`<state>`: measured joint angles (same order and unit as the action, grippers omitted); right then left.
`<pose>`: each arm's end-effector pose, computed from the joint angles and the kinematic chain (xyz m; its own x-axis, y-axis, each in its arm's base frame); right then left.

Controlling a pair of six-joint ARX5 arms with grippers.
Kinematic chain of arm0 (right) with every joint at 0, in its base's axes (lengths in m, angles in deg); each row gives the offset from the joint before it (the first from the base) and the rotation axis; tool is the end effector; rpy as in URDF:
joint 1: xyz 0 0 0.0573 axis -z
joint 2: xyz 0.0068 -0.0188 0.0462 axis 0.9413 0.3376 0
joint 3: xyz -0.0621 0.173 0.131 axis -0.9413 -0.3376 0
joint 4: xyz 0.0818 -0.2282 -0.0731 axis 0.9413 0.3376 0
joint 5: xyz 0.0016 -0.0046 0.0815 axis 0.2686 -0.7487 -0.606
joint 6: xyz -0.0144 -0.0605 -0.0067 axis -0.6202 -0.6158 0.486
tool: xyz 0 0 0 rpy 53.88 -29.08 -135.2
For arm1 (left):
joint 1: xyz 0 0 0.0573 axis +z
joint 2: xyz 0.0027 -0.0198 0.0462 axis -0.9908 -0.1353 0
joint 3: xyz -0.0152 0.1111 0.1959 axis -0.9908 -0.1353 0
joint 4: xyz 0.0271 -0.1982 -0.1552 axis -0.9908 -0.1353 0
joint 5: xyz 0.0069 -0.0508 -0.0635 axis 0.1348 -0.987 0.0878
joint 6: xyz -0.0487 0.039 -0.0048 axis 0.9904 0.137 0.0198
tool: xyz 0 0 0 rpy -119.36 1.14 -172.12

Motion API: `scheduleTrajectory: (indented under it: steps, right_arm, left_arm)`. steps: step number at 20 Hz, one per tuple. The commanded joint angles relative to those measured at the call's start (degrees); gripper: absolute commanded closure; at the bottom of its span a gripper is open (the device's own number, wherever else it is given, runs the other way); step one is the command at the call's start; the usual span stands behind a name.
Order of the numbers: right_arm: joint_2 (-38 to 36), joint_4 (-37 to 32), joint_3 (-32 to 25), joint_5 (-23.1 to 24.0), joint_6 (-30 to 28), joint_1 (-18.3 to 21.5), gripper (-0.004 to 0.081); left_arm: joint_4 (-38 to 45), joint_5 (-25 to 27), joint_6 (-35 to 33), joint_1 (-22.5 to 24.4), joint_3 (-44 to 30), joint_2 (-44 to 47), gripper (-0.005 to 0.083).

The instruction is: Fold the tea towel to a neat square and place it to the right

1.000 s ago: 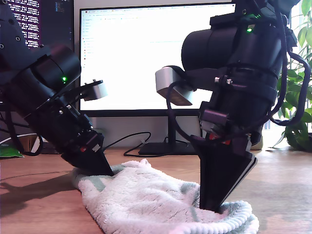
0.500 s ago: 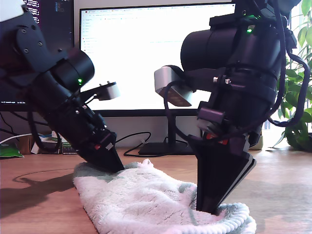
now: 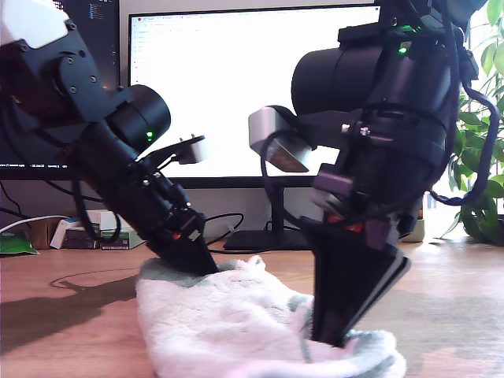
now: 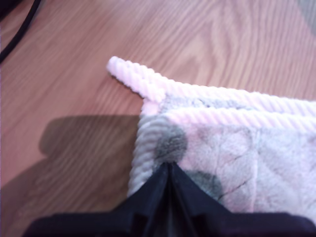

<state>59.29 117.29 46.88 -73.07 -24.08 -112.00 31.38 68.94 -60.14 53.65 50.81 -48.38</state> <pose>0.2020 0.2004 0.0998 -0.0786 0.4042 -0.9113 -0.8586 0.4371 0.2680 0.3146 -0.1881 0.0866 0.3550 -0.5813 -0.7322 0.8711 0.4899 0.0334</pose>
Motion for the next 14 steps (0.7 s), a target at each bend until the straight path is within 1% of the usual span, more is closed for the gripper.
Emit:
scheduleTrajectory:
  steps: [1, 9, 14]
  right_arm:
    - [1.68, -0.72, -1.51, -1.33, 1.05, -0.87, 0.0782]
    - [1.66, -4.15, -1.51, -1.42, 4.57, -4.31, 0.0782]
    - [1.66, -5.53, -1.51, -1.38, 6.34, -5.03, 0.0782]
  left_arm:
    - [-0.11, -0.26, -0.35, -0.48, 0.2, -2.4, 0.0794]
    - [0.85, -1.6, -1.81, -2.12, 1.33, -2.56, 0.0794]
    - [0.9, -1.68, -1.79, -2.95, 2.1, -5.11, 0.0794]
